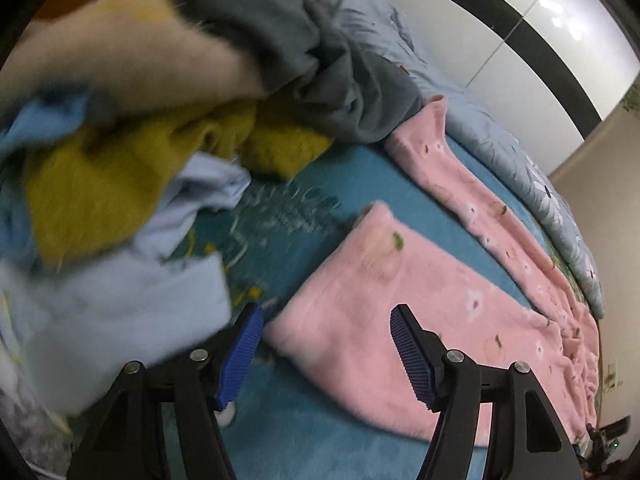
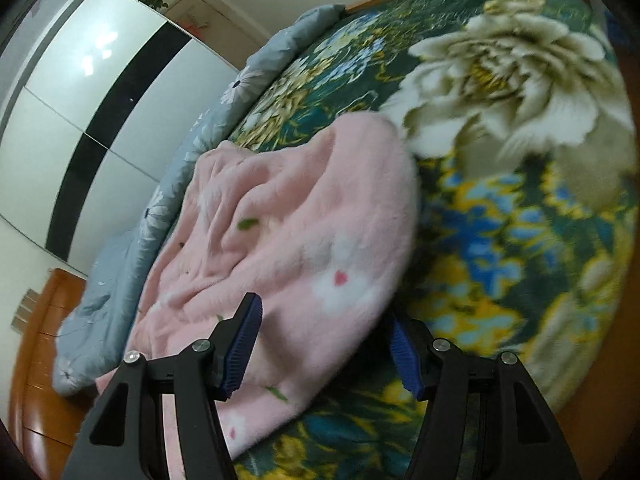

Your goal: Fold clothes

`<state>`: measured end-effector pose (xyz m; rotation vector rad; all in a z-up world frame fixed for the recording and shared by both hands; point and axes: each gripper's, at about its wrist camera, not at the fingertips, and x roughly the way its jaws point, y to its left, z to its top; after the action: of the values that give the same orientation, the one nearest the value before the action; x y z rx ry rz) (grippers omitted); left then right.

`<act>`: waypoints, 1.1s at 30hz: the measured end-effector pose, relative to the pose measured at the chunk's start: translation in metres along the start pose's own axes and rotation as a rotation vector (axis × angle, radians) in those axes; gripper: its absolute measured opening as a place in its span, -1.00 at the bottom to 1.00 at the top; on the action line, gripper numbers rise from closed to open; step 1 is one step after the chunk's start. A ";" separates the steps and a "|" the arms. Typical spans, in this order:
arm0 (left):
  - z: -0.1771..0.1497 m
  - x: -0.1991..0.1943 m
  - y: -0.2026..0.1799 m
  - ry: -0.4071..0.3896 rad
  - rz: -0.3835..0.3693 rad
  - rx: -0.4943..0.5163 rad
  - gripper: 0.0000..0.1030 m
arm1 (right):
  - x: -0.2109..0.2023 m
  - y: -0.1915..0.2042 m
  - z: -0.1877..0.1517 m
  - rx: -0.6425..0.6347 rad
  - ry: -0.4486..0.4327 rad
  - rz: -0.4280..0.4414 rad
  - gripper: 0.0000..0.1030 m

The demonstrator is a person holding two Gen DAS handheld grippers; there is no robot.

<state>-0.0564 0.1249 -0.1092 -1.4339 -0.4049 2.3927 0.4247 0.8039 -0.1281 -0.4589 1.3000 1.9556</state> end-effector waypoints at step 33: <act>0.012 -0.041 -0.009 -0.101 -0.335 -0.076 -0.90 | -0.079 0.032 0.021 0.015 -0.154 0.262 -0.89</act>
<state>-0.0480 0.1154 -0.0671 -1.1696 -0.7084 2.2013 0.4554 0.7859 -0.0481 -0.1313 1.3281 2.1457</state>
